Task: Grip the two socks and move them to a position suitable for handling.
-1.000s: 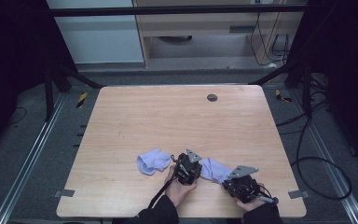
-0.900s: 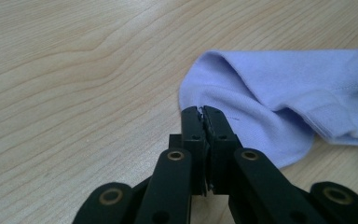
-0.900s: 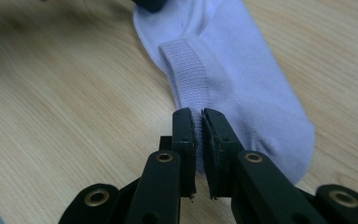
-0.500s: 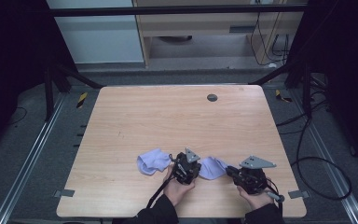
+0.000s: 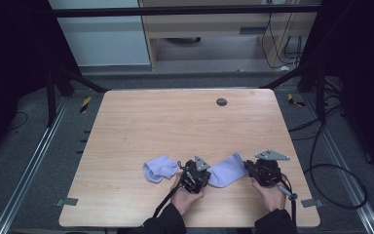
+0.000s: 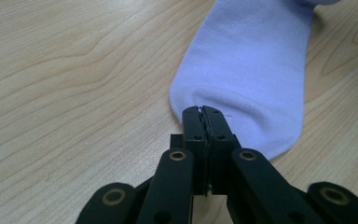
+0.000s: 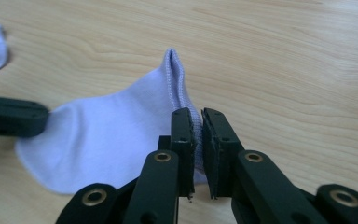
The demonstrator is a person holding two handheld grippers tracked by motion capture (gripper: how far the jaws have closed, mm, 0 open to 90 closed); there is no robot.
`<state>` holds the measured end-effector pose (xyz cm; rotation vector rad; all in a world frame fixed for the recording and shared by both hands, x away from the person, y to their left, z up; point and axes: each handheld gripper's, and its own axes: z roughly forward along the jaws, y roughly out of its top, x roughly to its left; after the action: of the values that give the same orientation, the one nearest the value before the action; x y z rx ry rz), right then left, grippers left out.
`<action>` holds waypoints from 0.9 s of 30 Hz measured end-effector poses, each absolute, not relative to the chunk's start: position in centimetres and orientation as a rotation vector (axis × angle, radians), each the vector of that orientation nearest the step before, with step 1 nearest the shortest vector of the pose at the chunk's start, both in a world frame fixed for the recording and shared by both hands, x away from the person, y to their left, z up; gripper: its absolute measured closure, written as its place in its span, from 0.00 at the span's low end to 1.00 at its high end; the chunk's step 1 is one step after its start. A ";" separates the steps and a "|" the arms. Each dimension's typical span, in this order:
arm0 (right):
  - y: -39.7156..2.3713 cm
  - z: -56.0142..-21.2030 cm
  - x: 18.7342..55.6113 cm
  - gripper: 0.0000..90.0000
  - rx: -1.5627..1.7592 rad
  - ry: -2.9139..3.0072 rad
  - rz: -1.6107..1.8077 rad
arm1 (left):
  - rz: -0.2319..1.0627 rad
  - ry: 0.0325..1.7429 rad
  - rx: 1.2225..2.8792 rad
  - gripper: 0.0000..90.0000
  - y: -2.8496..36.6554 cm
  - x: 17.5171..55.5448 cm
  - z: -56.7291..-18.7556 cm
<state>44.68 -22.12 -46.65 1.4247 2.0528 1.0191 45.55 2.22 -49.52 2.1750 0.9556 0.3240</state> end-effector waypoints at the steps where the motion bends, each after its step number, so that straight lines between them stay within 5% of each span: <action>1: -22.2 -46.7 44.9 0.92 1.436 2.046 1.020 | 0.324 0.955 2.175 0.98 2.2 45.6 -49.5; 5: -22.7 -47.0 45.8 0.88 1.435 2.022 0.987 | 0.327 0.958 2.177 0.98 2.2 45.6 -49.6; 11: -23.2 -47.1 46.1 0.68 1.364 1.985 0.946 | 0.320 0.970 2.150 0.85 2.6 45.6 -49.3; 20: -24.7 -48.0 45.6 0.67 1.433 2.043 0.905 | 0.326 0.977 2.149 0.72 2.9 45.1 -49.1; 27: -24.7 -49.1 46.2 0.71 1.472 2.088 0.875 | 0.323 1.007 2.152 0.83 2.8 45.4 -49.6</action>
<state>46.20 -24.66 -49.07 1.4723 2.0880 0.8745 45.40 2.79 -49.58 2.1523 1.0071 0.3227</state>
